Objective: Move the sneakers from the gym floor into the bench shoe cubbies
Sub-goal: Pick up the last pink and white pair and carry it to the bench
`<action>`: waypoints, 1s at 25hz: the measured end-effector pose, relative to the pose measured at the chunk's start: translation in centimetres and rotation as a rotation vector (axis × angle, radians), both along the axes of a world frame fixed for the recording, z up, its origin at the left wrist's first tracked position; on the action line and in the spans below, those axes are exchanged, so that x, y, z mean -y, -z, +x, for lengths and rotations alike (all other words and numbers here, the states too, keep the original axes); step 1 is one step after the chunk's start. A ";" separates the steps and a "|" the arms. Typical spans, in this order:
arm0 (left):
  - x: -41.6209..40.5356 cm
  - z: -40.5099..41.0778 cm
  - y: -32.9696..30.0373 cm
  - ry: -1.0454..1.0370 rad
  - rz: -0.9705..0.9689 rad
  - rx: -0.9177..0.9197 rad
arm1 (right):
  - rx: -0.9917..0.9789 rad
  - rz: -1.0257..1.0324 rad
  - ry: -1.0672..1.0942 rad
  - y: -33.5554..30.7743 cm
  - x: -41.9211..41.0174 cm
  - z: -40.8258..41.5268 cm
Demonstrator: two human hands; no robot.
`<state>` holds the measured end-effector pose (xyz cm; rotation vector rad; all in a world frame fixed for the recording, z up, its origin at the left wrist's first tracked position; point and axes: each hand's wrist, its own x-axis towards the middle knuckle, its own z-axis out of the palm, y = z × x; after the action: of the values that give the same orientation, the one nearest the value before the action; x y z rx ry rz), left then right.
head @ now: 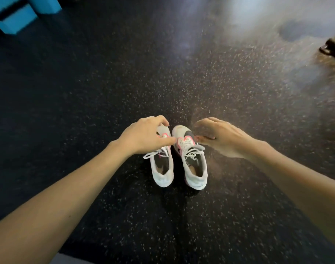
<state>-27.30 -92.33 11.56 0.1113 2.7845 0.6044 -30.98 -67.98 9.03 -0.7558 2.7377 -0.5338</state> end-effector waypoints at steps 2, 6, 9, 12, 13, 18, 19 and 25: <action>-0.2 0.8 4.7 -0.004 0.013 0.026 | 0.043 0.015 -0.006 4.7 -0.1 1.1; -1.0 2.6 11.6 0.007 0.006 0.097 | 0.107 0.037 0.006 10.8 -0.4 3.5; -1.2 3.4 14.7 0.025 -0.026 0.139 | 0.154 0.070 0.000 13.7 -0.4 5.0; -1.4 3.9 16.8 0.031 -0.034 0.195 | 0.190 0.105 0.026 15.4 -0.4 5.9; -1.5 4.0 17.3 0.031 -0.021 0.209 | 0.206 0.123 0.031 15.8 -0.4 6.0; -1.3 3.4 18.6 0.031 -0.041 0.222 | 0.264 0.198 -0.023 17.4 -0.5 6.6; -1.3 3.3 18.9 0.059 -0.101 0.231 | 0.262 0.196 -0.019 17.7 -0.4 6.5; -1.7 4.0 20.0 0.162 -0.206 0.109 | 0.225 0.096 0.030 17.8 -0.3 6.3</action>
<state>-23.27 -90.68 -8.43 0.2487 2.6796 0.2735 -24.69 -67.65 -8.80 -0.5943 2.5488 -0.4597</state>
